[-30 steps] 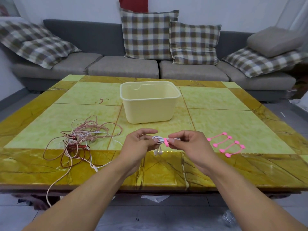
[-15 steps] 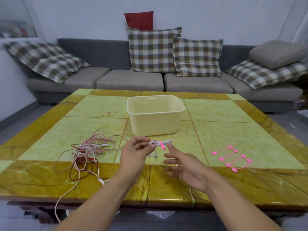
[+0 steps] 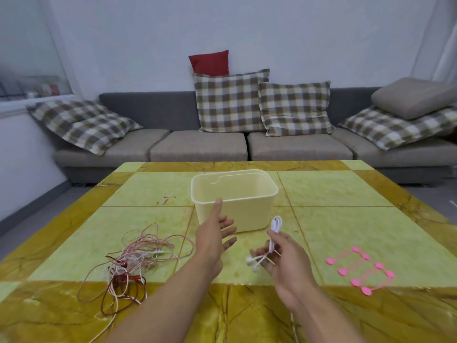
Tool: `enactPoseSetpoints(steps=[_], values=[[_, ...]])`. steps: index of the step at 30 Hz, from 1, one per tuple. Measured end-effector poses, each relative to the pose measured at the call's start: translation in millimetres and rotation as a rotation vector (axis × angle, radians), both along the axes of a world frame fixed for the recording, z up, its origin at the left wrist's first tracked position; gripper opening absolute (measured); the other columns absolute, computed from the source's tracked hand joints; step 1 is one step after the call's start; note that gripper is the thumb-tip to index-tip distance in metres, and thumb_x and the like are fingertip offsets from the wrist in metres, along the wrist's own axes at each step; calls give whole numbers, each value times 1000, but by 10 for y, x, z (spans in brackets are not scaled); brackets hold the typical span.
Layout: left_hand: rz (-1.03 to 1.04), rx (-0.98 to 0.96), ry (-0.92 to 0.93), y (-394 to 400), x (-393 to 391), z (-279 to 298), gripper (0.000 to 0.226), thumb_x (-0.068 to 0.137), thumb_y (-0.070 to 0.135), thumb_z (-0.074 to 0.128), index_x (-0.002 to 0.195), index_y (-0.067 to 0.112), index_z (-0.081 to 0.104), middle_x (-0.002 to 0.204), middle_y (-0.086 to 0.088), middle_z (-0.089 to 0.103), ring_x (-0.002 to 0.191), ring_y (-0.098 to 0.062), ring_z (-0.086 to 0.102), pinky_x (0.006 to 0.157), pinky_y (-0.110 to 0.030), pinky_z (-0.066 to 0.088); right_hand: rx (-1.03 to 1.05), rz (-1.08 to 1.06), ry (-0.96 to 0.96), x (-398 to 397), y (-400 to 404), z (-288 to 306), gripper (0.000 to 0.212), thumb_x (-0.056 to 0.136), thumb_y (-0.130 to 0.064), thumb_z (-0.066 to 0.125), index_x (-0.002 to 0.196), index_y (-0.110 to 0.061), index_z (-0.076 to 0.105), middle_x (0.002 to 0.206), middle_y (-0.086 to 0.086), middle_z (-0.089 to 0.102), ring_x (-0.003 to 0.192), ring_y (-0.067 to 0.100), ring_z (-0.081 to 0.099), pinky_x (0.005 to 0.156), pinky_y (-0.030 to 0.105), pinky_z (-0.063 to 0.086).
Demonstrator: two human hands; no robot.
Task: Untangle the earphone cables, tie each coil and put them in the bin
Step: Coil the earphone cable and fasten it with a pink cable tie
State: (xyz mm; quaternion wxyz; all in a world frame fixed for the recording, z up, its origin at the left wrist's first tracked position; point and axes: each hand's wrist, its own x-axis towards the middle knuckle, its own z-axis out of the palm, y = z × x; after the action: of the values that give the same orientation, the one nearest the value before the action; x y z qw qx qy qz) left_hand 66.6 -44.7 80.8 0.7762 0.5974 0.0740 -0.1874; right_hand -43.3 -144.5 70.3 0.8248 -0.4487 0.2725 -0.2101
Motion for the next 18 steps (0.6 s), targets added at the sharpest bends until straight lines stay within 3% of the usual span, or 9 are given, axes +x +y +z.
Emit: enactPoseSetpoints(steps=[2, 4, 6, 11, 14, 18], values=[[-43, 17, 65, -97, 192, 102, 67, 85, 73, 59, 104, 9, 66, 99, -6, 73, 91, -23, 71, 69, -38, 58, 32, 16, 27, -19, 14, 0, 11, 99, -15, 61, 90, -10, 57, 61, 1, 46, 45, 13, 41, 38, 25, 34], [-49, 17, 122, -133, 378, 164, 61, 92, 64, 55, 108, 7, 66, 96, -5, 72, 84, -20, 69, 63, -33, 51, 28, 65, 24, -18, -8, 13, 6, 98, -14, 62, 95, -10, 59, 62, -1, 44, 41, 9, 30, 34, 20, 17], [-52, 12, 161, -103, 478, 179, 44, 97, 46, 52, 106, 5, 67, 88, -2, 70, 77, -19, 66, 61, -30, 48, -8, 117, 11, -32, -35, 51, 5, 98, -14, 62, 98, -9, 61, 62, -1, 45, 42, 8, 27, 35, 18, 14], [-88, 68, 176, 68, 234, -45, 21, 94, 26, 51, 88, 10, 62, 68, -3, 64, 70, -21, 65, 64, -31, 50, -270, 45, 35, -51, -139, 76, 8, 95, -23, 70, 93, -15, 71, 60, -4, 49, 45, 12, 28, 41, 22, 16], [-114, 130, 146, 230, -16, -325, 17, 95, 21, 54, 91, 7, 63, 68, -6, 67, 69, -22, 66, 58, -30, 49, -489, -25, 52, -78, -92, 47, 13, 94, -33, 71, 89, -21, 72, 59, -8, 51, 48, 9, 37, 52, 26, 29], [-217, 189, 156, 472, -192, -460, 20, 95, 19, 55, 98, 3, 66, 72, -9, 73, 57, -17, 63, 47, -23, 39, -768, -109, 93, -58, -58, 34, 7, 88, -34, 78, 91, -32, 71, 78, -11, 64, 68, 4, 56, 65, 26, 44]])
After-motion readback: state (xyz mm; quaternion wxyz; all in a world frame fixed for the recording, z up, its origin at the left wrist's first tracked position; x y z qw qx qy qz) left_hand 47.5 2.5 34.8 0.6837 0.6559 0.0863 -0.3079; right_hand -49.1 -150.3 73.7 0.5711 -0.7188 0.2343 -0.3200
